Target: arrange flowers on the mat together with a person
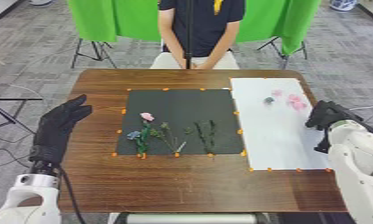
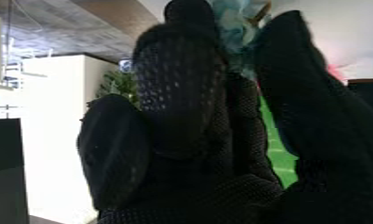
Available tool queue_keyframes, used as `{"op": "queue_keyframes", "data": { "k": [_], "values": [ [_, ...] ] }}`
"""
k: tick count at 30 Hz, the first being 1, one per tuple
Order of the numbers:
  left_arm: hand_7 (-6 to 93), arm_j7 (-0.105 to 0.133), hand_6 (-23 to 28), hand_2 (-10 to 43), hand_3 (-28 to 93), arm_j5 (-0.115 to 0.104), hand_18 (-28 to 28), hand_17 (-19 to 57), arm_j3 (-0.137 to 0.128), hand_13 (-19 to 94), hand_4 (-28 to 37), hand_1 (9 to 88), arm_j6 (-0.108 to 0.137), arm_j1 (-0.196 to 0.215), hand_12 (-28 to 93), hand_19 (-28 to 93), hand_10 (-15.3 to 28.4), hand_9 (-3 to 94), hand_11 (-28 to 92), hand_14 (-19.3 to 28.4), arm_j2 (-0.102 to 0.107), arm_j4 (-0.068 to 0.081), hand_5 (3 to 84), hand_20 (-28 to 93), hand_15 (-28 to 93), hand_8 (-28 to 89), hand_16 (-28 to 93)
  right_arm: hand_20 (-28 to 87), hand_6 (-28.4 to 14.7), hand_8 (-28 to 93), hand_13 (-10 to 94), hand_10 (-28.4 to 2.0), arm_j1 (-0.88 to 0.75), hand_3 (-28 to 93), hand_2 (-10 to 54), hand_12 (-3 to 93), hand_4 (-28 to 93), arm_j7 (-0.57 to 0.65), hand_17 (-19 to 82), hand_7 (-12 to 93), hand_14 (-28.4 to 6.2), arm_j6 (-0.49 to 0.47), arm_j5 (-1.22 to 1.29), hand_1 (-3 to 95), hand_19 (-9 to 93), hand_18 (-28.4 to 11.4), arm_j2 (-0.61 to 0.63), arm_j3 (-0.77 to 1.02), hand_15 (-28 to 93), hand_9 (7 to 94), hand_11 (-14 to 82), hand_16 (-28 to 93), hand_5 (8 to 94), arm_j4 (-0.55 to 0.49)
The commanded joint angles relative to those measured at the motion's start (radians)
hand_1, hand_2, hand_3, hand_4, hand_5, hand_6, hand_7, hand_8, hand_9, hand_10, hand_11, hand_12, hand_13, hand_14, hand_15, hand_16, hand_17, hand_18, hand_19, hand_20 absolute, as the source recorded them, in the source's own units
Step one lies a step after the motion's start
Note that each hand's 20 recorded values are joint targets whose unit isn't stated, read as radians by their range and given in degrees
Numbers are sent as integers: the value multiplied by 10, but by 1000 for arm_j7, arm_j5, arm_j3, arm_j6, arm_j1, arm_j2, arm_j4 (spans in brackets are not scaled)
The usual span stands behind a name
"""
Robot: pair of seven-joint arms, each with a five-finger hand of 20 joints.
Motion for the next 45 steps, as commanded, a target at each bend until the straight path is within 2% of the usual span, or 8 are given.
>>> {"op": "queue_keyframes", "data": {
  "k": [1, 2, 3, 14, 21, 32, 39, 45],
  "values": [
    [102, -9, 43, 67, 620, 4, 124, 17, -2, 319, -276, 234, -5, 8, 160, 60, 138, 447, 200, 172, -13, 2, 468, 149, 141, -55, 52, 312, 24, -33, 937, -93, -44, 135, -95, 291, 26, -1, 723, 208, -9, 32, 9, 736, 932, -89, -20, -40, 557, 919, 90, 187, 706, 14],
    [102, -10, 42, 66, 620, 4, 124, 17, -4, 319, -275, 235, -7, 6, 159, 60, 138, 447, 200, 173, -14, 2, 468, 149, 141, -55, 52, 319, 20, 5, 937, -90, -47, -182, -95, 299, 248, -6, 731, 215, -7, 39, 12, 866, 932, -74, -20, -39, 564, 933, 99, 183, 727, 12],
    [102, -9, 42, 66, 620, 4, 124, 17, -4, 319, -273, 235, -5, 8, 160, 60, 138, 447, 200, 173, -13, 1, 468, 149, 142, -55, 52, 323, 19, 15, 937, -89, -45, -258, -95, 297, 304, -5, 735, 218, -6, 37, 19, 901, 932, -71, -20, -39, 569, 936, 111, 181, 741, 9],
    [102, -11, 43, 65, 617, 2, 123, 17, -20, 319, -268, 239, 1, 12, 159, 59, 139, 447, 200, 172, -7, -2, 469, 149, 142, -56, 52, 321, -5, 39, 937, -93, 17, -282, -95, 237, 420, -45, 757, 195, -6, 52, 126, 928, 932, -73, 66, -38, 602, 937, 210, 164, 833, -248],
    [102, -10, 44, 63, 617, 0, 124, 17, -34, 319, -265, 239, 10, 16, 159, 60, 139, 447, 200, 172, -6, -1, 469, 149, 142, -55, 51, 330, -5, 45, 937, -93, 224, -283, -95, 236, 434, -155, 758, 191, -4, 52, 207, 926, 932, -75, 54, -230, 608, 937, 211, 164, 838, -350],
    [100, 5, 44, 61, 620, -12, 123, 19, -29, 320, -266, 236, 26, 2, 160, 57, 139, 445, 199, 171, -4, 22, 468, 147, 140, -55, 51, 369, 2, 50, 937, -91, 419, -283, -95, 244, 445, -318, 755, 196, 0, -21, 131, 919, 932, -79, -277, -538, 623, 937, 192, 169, 835, -214],
    [101, 10, 44, 53, 629, -16, 122, 20, -9, 320, -265, 232, 10, -24, 161, 57, 139, 442, 198, 169, 35, 47, 467, 147, 139, -55, 52, 401, 13, 47, 937, -96, 458, -283, -95, 257, 442, -396, 752, 204, 4, -42, 27, 915, 932, -82, -338, -673, 633, 937, 166, 173, 828, -93],
    [100, 22, 45, 42, 633, -21, 123, 20, 10, 318, -260, 225, 23, -39, 161, 54, 139, 440, 195, 170, 40, 54, 465, 147, 136, -54, 53, 434, 21, 39, 937, -94, 497, -283, -95, 262, 441, -503, 749, 213, 3, -62, -105, 911, 932, -84, -389, -750, 641, 937, 139, 176, 818, 6]
  ]
}}
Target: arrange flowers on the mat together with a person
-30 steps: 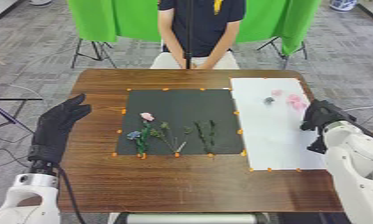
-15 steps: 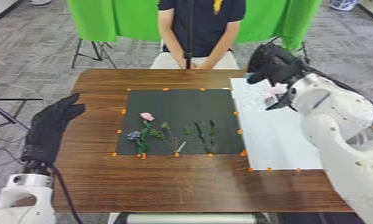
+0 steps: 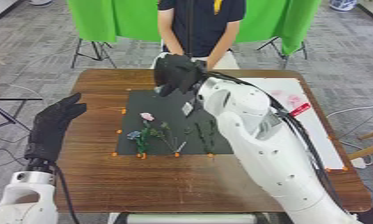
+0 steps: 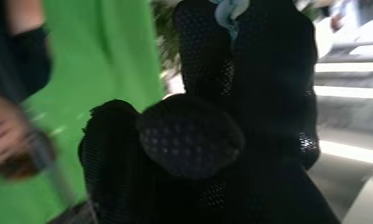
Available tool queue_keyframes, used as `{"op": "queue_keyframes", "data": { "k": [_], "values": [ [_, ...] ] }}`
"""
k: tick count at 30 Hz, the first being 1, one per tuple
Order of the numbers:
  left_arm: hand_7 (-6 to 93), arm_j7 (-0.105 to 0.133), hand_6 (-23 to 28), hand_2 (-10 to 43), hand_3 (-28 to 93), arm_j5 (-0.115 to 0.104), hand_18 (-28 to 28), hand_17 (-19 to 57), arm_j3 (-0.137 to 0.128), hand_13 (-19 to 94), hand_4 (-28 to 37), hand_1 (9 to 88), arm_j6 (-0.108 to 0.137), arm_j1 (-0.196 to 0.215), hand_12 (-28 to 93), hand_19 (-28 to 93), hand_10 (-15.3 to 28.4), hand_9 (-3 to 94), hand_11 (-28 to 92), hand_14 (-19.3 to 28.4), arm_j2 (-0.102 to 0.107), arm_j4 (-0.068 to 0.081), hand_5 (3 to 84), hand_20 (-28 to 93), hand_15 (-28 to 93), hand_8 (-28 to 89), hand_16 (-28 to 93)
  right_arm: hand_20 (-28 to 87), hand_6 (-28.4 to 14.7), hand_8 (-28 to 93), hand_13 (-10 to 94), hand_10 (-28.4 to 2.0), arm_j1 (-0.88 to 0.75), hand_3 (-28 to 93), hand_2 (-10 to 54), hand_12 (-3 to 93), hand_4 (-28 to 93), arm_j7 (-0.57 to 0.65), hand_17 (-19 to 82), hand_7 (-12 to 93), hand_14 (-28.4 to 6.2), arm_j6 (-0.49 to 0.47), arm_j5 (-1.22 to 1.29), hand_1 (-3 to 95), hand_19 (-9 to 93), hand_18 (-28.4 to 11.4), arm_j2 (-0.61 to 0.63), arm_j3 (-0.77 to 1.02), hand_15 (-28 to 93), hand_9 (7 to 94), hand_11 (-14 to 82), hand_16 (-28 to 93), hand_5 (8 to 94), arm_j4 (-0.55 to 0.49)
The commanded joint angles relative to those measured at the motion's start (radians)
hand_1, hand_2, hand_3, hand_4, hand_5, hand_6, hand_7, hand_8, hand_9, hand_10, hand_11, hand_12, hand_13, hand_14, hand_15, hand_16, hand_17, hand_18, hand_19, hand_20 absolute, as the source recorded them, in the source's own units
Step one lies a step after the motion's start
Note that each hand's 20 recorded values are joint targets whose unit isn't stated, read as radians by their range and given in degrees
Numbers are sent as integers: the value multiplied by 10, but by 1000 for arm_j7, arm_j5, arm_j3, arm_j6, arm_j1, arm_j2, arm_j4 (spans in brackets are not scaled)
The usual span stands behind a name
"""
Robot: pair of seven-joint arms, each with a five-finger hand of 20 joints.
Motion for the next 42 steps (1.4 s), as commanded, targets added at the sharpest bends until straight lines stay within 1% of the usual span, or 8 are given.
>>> {"op": "queue_keyframes", "data": {
  "k": [1, 6, 12, 15, 18, 24, 31, 42],
  "values": [
    [99, 11, 44, 42, 633, -10, 123, 20, 17, 317, -259, 225, 5, -8, 161, 54, 139, 440, 195, 170, 12, 9, 465, 147, 135, -54, 53, 438, 22, 36, 937, -94, 36, -283, -95, 265, 440, -123, 749, 215, 3, -33, -154, 911, 932, -84, -67, -94, 641, 937, 130, 177, 815, 98],
    [100, 5, 44, 42, 630, -6, 123, 20, 31, 318, -259, 226, -4, -26, 162, 53, 139, 440, 195, 169, 17, 15, 465, 147, 134, -54, 54, 461, 29, 26, 937, -93, 42, -283, -95, 274, 446, -143, 745, 230, 5, -19, -226, 907, 932, -85, -84, -116, 642, 937, 108, 181, 805, 136],
    [100, 12, 44, 42, 629, -7, 123, 19, 26, 318, -257, 226, -1, -3, 162, 54, 138, 440, 195, 170, 13, 2, 466, 148, 133, -54, 55, 477, 33, 18, 937, -93, 26, -283, -95, 277, 443, -139, 741, 237, 5, -39, -260, 905, 932, -86, -78, -112, 642, 937, 92, 184, 799, 156],
    [100, 14, 44, 42, 628, -9, 123, 19, 25, 318, -257, 227, -3, 1, 162, 54, 139, 441, 195, 170, 11, 1, 465, 148, 134, -54, 55, 485, 35, 12, 937, -92, 19, -283, -95, 279, 448, -157, 739, 238, 5, -74, -297, 901, 932, -87, -77, -106, 641, 934, 72, 187, 793, 163],
    [99, 12, 45, 41, 629, -10, 123, 19, 25, 318, -256, 227, -9, -16, 162, 54, 139, 441, 195, 170, 10, 8, 465, 148, 134, -55, 55, 494, 38, 7, 937, -90, 16, -283, -95, 286, 446, -161, 734, 238, 5, -88, -313, 899, 932, -90, -78, -103, 639, 934, 40, 190, 788, 177],
    [99, 9, 45, 40, 628, -9, 123, 19, 35, 318, -254, 227, -17, -52, 162, 53, 138, 441, 195, 171, 17, 23, 466, 148, 134, -54, 55, 503, 37, 0, 937, -88, 16, -283, -95, 283, 442, -181, 731, 231, 5, -85, -351, 894, 932, -92, -102, -87, 638, 926, 34, 192, 777, 210],
    [100, 7, 44, 40, 627, -6, 123, 19, 39, 318, -253, 228, -27, -55, 162, 53, 139, 440, 195, 171, 14, 26, 465, 148, 134, -54, 55, 509, 36, -5, 937, -90, 8, -283, -95, 274, 437, -201, 728, 225, 5, -89, -393, 885, 932, -93, -110, -78, 636, 917, 28, 193, 769, 230],
    [98, 11, 45, 37, 627, -8, 123, 18, 34, 318, -249, 230, -24, -49, 162, 53, 138, 441, 195, 171, 10, 23, 464, 148, 135, -54, 55, 521, 36, -11, 937, -94, -7, -283, -95, 262, 429, -215, 718, 227, 3, -94, -418, 879, 932, -93, -115, -61, 625, 890, 31, 204, 749, 251]
  ]
}}
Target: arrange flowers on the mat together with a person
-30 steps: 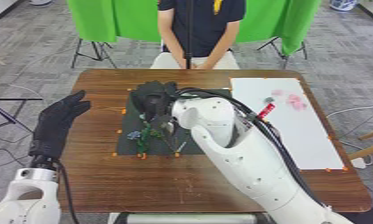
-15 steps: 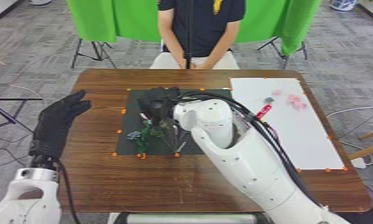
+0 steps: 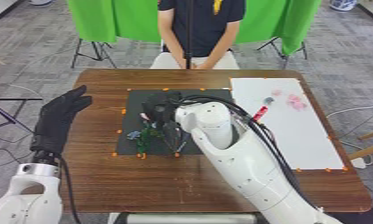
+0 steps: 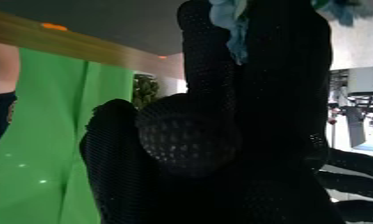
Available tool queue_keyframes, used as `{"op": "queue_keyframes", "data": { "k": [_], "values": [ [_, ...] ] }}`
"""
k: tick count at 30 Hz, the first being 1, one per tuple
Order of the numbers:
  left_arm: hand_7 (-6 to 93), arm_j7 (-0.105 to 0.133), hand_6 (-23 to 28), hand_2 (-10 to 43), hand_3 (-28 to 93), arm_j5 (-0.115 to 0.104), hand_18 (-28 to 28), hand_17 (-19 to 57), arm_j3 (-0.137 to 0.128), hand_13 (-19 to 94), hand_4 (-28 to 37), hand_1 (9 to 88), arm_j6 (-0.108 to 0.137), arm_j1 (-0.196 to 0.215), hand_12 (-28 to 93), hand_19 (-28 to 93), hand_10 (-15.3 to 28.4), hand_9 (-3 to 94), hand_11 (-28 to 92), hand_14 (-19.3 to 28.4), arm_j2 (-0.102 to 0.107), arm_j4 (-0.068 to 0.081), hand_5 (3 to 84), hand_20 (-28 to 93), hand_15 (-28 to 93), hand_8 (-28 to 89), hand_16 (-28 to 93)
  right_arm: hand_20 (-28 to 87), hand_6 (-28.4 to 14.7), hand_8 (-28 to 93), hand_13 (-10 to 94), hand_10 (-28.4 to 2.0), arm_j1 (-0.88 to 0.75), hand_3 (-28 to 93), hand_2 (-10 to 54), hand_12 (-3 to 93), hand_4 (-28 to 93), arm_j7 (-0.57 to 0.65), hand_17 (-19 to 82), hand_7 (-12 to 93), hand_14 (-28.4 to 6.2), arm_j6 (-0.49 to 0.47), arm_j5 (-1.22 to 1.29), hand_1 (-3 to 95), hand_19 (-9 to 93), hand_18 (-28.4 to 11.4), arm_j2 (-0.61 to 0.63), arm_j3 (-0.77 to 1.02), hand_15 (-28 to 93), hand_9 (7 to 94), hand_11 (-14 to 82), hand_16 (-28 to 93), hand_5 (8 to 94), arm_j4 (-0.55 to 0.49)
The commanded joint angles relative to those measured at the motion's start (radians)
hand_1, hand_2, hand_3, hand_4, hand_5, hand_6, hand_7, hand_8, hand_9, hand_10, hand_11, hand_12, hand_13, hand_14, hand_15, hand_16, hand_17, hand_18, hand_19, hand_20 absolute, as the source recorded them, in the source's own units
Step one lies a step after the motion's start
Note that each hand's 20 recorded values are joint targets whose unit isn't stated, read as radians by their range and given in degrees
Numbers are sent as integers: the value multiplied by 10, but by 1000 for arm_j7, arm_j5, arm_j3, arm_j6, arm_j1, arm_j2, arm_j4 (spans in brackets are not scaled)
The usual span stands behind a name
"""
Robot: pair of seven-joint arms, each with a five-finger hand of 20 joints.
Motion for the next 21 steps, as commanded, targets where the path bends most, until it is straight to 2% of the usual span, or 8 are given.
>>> {"op": "queue_keyframes", "data": {
  "k": [1, 11, 16, 17, 18, 19, 21],
  "values": [
    [98, -2, 45, 37, 627, -3, 123, 18, -1, 318, -248, 231, -12, 7, 162, 53, 138, 441, 195, 171, -5, 7, 464, 148, 135, -54, 55, 522, 36, -13, 937, -95, -9, -283, -95, 259, 430, -8, 718, 227, 3, -5, -20, 877, 932, -93, -2, 2, 624, 889, 35, 206, 745, 7],
    [98, 0, 45, 34, 631, -3, 124, 18, -3, 318, -245, 229, -13, 11, 163, 53, 138, 441, 194, 171, -5, 5, 464, 148, 135, -54, 55, 525, 46, -36, 937, -104, -5, -283, -95, 211, 495, -14, 714, 225, 4, -29, -15, 823, 932, -94, 7, 3, 613, 857, 84, 216, 690, -8],
    [97, 2, 45, 33, 629, -1, 124, 18, -3, 319, -244, 230, -11, 13, 163, 54, 138, 442, 195, 171, -8, 4, 464, 148, 136, -53, 55, 519, 53, -106, 937, -108, -2, -277, -95, 170, 563, -10, 710, 215, 4, -46, -5, 790, 932, -93, 16, -3, 600, 839, 109, 223, 668, -25],
    [97, 3, 45, 31, 630, -1, 124, 18, -4, 320, -244, 231, -10, 14, 163, 54, 138, 442, 195, 171, -8, 3, 464, 148, 136, -53, 55, 517, 55, -131, 937, -110, 1, 155, -95, 156, 257, -13, 712, 234, 5, -53, -7, 641, 932, -98, 16, -4, 588, 834, 120, 222, 656, -27],
    [97, -1, 45, 31, 631, 0, 124, 18, -4, 320, -244, 230, -14, 9, 163, 54, 138, 442, 195, 171, -9, 6, 464, 148, 136, -53, 55, 514, 55, -143, 937, -110, 3, 568, -95, 150, -109, -4, 708, 221, 4, -53, 3, 512, 932, -94, 21, -6, 595, 830, 120, 224, 656, -29],
    [97, 1, 45, 31, 631, -1, 124, 18, -6, 320, -244, 230, -9, 14, 163, 54, 138, 442, 195, 171, -9, 3, 464, 148, 136, -53, 55, 513, 55, -146, 937, -110, 4, 668, -95, 147, -196, -10, 707, 218, 4, -49, 1, 480, 932, -93, 17, -3, 595, 828, 120, 224, 654, -27],
    [97, 0, 45, 31, 630, -1, 125, 18, -5, 320, -243, 230, -10, 12, 163, 54, 138, 442, 195, 171, -9, 4, 464, 148, 136, -53, 55, 512, 55, -148, 937, -111, 8, 703, -95, 140, -222, 0, 705, 218, 4, -54, 14, 464, 932, -93, 19, 1, 590, 823, 123, 226, 648, -32]
  ]
}}
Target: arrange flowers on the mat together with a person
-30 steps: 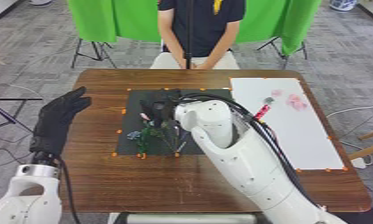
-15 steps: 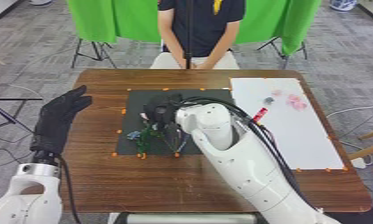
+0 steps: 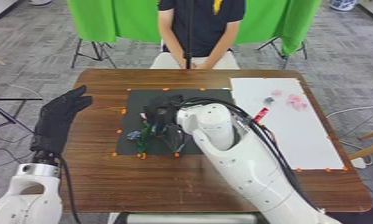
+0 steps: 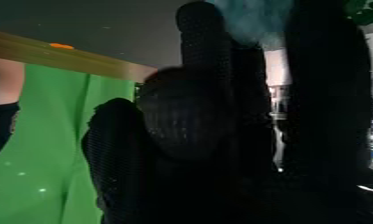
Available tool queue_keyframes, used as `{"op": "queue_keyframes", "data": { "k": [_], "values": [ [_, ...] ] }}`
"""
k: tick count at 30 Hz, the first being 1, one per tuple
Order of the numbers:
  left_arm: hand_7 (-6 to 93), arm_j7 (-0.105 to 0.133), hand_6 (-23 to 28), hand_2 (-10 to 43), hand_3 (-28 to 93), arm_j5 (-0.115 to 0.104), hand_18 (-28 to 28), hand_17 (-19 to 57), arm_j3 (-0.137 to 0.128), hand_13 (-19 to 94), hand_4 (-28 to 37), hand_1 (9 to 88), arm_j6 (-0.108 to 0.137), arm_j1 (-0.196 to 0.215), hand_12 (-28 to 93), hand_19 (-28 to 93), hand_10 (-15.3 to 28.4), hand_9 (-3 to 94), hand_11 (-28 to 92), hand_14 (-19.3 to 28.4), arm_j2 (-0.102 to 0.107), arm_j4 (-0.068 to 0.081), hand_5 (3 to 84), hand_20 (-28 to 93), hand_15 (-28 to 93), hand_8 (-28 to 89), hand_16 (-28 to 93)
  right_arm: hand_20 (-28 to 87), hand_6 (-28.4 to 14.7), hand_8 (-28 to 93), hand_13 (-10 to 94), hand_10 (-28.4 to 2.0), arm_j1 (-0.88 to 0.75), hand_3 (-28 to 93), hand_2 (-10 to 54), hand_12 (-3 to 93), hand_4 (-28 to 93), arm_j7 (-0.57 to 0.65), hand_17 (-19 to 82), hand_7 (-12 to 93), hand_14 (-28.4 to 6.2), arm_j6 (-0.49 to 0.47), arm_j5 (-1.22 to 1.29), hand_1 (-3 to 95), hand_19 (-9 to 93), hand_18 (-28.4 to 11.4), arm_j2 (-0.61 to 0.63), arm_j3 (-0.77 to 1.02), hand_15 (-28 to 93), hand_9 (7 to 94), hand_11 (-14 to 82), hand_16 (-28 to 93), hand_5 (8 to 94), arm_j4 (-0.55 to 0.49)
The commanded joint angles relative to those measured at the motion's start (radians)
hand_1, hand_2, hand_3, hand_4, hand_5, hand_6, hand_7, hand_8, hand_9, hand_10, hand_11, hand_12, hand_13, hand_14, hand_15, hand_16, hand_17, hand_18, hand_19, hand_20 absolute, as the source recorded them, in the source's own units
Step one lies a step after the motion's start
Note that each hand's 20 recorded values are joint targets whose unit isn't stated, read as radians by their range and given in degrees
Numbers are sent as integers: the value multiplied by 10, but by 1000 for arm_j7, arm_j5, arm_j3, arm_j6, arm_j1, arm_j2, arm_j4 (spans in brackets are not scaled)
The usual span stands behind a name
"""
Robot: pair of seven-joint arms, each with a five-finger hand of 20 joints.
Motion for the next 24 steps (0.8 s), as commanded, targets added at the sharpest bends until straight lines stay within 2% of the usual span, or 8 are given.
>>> {"op": "queue_keyframes", "data": {
  "k": [1, 6, 12, 13, 16, 19, 22, 24],
  "values": [
    [97, -2, 45, 31, 630, -1, 125, 18, -5, 320, -243, 230, -6, 13, 163, 54, 139, 443, 195, 171, -9, 2, 464, 148, 136, -53, 54, 511, 55, -148, 937, -111, 20, 706, -95, 138, -222, 9, 703, 218, 3, -19, 23, 461, 932, -93, 11, 0, 588, 822, 124, 226, 647, -25],
    [98, -4, 45, 31, 628, -1, 125, 18, -8, 320, -242, 232, -8, 18, 162, 54, 138, 444, 196, 172, -10, -1, 465, 148, 136, -54, 55, 506, 56, -150, 937, -112, 29, 706, -95, 133, -226, 53, 701, 220, 4, -31, 107, 458, 932, -94, 36, 20, 585, 820, 124, 228, 642, -71],
    [99, -12, 44, 30, 628, -3, 125, 18, -10, 321, -241, 232, -12, 17, 162, 54, 139, 444, 196, 172, -7, 2, 464, 148, 136, -53, 55, 504, 55, -150, 937, -112, -55, 702, -95, 131, -227, 153, 700, 219, 3, 10, 354, 451, 932, -93, 104, 180, 583, 818, 124, 228, 641, -257],
    [99, -17, 45, 31, 627, -2, 125, 18, -7, 321, -242, 233, -13, 8, 162, 54, 139, 444, 196, 172, -7, 8, 464, 147, 136, -54, 55, 502, 53, -150, 937, -112, -79, 702, -95, 132, -226, 178, 700, 218, 4, 32, 411, 448, 932, -93, 116, 219, 581, 818, 124, 229, 643, -284],
    [99, -9, 44, 31, 626, -3, 125, 19, -7, 321, -242, 233, -13, 22, 162, 54, 139, 444, 196, 171, -7, -1, 464, 147, 135, -54, 54, 498, 45, -146, 937, -113, -207, 703, -95, 134, -221, 262, 699, 214, 3, 164, 610, 433, 932, -92, 184, 327, 579, 815, 126, 229, 651, -399],
    [99, -7, 44, 31, 626, 2, 124, 19, -14, 321, -243, 234, -16, 35, 162, 53, 139, 444, 196, 171, -9, -12, 465, 147, 135, -54, 54, 419, 28, -109, 937, -117, -364, 684, -95, 143, -201, 326, 673, 201, -15, 401, 876, 423, 932, -96, 266, 405, 503, 811, 128, 254, 659, -498],
    [100, -4, 44, 32, 626, 10, 124, 19, -23, 322, -243, 234, -18, 40, 162, 53, 139, 444, 197, 171, -8, -20, 465, 147, 136, -54, 54, 285, 16, -37, 881, -122, -535, 668, -95, 156, -193, 225, 580, 204, -53, 525, 1166, 423, 864, -113, 290, 513, 367, 814, 142, 284, 674, -547],
    [99, 4, 44, 32, 625, 10, 124, 19, -26, 323, -243, 235, -15, 45, 162, 52, 139, 445, 197, 170, -11, -25, 465, 147, 136, -54, 54, 279, 13, -94, 779, -137, -642, 688, -66, 156, -164, 113, 486, 197, -96, 468, 1376, 348, 758, -141, 256, 599, 315, 788, 133, 262, 680, -552]
  ]
}}
